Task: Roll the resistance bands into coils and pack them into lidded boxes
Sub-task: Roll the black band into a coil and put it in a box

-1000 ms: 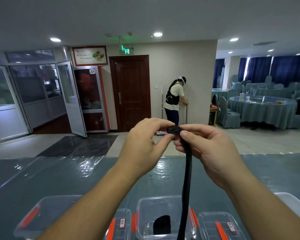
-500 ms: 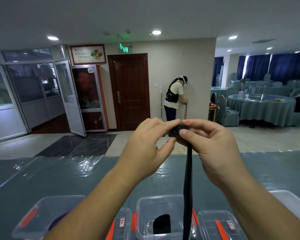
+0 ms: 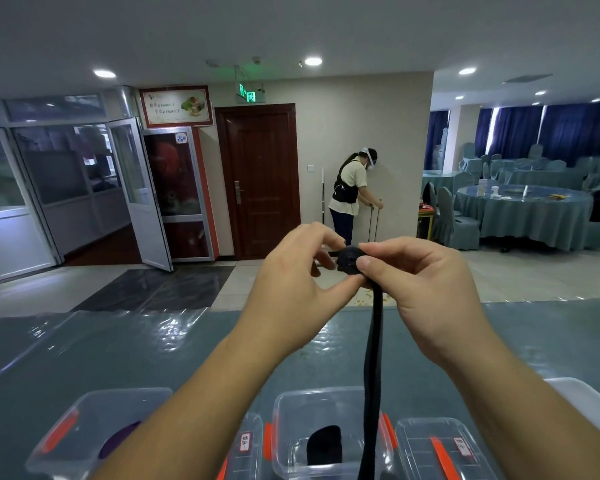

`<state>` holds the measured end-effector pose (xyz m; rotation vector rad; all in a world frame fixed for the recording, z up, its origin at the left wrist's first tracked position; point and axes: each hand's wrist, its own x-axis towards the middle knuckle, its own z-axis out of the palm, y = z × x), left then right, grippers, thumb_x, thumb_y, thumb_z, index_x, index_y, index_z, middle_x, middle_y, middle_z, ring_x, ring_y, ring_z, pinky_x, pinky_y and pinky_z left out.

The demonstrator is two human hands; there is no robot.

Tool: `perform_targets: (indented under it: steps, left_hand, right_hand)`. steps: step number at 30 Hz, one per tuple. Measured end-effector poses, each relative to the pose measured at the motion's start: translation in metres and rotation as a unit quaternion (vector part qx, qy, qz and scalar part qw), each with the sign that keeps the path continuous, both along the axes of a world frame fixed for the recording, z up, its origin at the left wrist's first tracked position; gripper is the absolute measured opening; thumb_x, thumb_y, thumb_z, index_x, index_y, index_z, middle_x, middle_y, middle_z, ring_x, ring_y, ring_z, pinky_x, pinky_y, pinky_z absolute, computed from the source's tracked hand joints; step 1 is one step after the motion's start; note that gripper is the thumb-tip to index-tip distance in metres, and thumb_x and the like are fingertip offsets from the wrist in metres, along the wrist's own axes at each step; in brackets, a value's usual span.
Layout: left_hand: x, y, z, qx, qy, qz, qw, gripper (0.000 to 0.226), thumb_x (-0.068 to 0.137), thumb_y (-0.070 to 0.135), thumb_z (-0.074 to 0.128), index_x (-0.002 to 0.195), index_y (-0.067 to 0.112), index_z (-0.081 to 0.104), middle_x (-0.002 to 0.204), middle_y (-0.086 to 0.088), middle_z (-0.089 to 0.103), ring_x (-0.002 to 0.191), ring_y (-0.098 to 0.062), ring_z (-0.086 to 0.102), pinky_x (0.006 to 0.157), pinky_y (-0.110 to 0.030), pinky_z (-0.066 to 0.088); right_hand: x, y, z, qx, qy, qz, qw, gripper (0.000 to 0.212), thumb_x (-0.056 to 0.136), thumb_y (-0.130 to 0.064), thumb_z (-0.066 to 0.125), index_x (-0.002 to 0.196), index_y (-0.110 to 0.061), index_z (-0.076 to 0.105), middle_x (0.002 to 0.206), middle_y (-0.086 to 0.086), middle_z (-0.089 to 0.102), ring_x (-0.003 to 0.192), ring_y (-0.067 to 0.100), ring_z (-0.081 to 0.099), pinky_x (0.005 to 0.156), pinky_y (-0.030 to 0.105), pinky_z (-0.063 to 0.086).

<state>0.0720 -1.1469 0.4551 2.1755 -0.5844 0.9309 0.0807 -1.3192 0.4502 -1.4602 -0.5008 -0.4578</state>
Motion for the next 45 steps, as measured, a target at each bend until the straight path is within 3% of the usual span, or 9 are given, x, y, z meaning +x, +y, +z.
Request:
perform_targets:
  steps: [7,13,18,24,29,32,37,40,45]
  left_hand:
    - [0.000,0.010,0.012,0.013,0.136,-0.065,0.988,0.025,0.092,0.015,0.077,0.113,0.030,0.077,0.097,0.018,0.077,0.093,0.004,0.072,0.086,-0.022,0.059]
    - [0.001,0.003,0.007,-0.110,0.163,-0.087,0.977,0.022,0.092,0.012,0.078,0.110,0.025,0.077,0.097,0.006,0.078,0.091,-0.012,0.074,0.088,-0.031,0.060]
    - [-0.002,-0.004,-0.001,-0.251,0.225,-0.137,0.931,0.027,0.090,0.003,0.077,0.113,0.017,0.076,0.104,-0.007,0.077,0.098,-0.019,0.076,0.096,-0.034,0.061]
    - [0.000,0.009,0.012,-0.081,0.257,-0.126,0.955,0.011,0.091,0.019,0.079,0.102,0.019,0.081,0.094,-0.005,0.079,0.084,-0.006,0.071,0.078,-0.017,0.056]
    - [-0.001,0.004,0.010,-0.232,0.278,-0.198,0.911,0.015,0.096,0.006,0.070,0.109,0.005,0.077,0.105,-0.013,0.078,0.097,-0.017,0.074,0.087,-0.022,0.059]
    - [-0.003,-0.003,0.002,-0.335,0.304,-0.237,0.860,0.013,0.096,0.000,0.067,0.108,0.000,0.074,0.097,-0.009,0.078,0.093,-0.015,0.075,0.085,-0.023,0.060]
    - [-0.004,0.006,0.011,-0.136,0.267,-0.138,0.944,0.015,0.091,0.007,0.077,0.103,0.013,0.081,0.093,-0.003,0.080,0.084,-0.007,0.074,0.076,-0.016,0.056]
    - [-0.007,0.009,0.016,-0.053,0.253,-0.125,0.958,0.017,0.089,0.016,0.082,0.104,0.023,0.081,0.094,-0.005,0.078,0.089,-0.019,0.073,0.080,-0.029,0.059]
    - [-0.007,0.005,0.011,-0.215,0.251,-0.178,0.927,0.018,0.090,0.003,0.077,0.108,0.007,0.078,0.101,-0.010,0.079,0.096,-0.022,0.078,0.086,-0.030,0.062]
  right_hand:
    - [0.001,-0.013,0.002,-0.166,-0.002,-0.029,0.986,0.025,0.085,-0.005,0.082,0.086,-0.030,0.081,0.085,-0.008,0.081,0.083,0.009,0.078,0.086,0.038,0.064]
    - [0.003,-0.008,-0.009,-0.063,-0.006,-0.041,0.997,0.022,0.083,-0.009,0.085,0.085,-0.026,0.071,0.089,0.005,0.079,0.084,0.025,0.079,0.086,0.052,0.063]
    - [0.002,-0.011,-0.012,-0.026,-0.019,-0.020,0.999,0.028,0.084,-0.004,0.082,0.088,-0.032,0.081,0.092,0.005,0.081,0.089,0.025,0.079,0.087,0.050,0.063]
    - [-0.002,-0.022,-0.005,-0.156,-0.036,-0.010,0.987,0.027,0.084,-0.004,0.082,0.089,-0.031,0.082,0.089,-0.004,0.081,0.088,0.017,0.079,0.086,0.043,0.063]
    - [-0.005,-0.013,-0.008,-0.004,-0.040,0.001,0.999,0.024,0.083,-0.001,0.080,0.086,-0.026,0.079,0.090,0.006,0.081,0.086,0.024,0.079,0.081,0.036,0.065]
    - [-0.006,-0.012,-0.009,-0.003,-0.034,-0.005,0.999,0.028,0.085,0.000,0.078,0.090,-0.027,0.081,0.092,0.003,0.082,0.088,0.023,0.080,0.082,0.035,0.065]
    - [-0.005,-0.024,-0.001,-0.170,-0.039,-0.016,0.984,0.029,0.086,-0.002,0.080,0.090,-0.031,0.081,0.090,-0.004,0.082,0.086,0.016,0.079,0.085,0.041,0.064]
    - [-0.007,-0.026,0.004,-0.201,-0.040,-0.008,0.979,0.022,0.087,-0.004,0.080,0.093,-0.026,0.081,0.089,-0.006,0.082,0.086,0.014,0.079,0.085,0.039,0.063]
    - [-0.008,-0.015,-0.004,-0.058,-0.052,-0.008,0.997,0.024,0.085,-0.003,0.080,0.099,-0.022,0.079,0.094,-0.003,0.082,0.089,0.017,0.079,0.084,0.032,0.064]
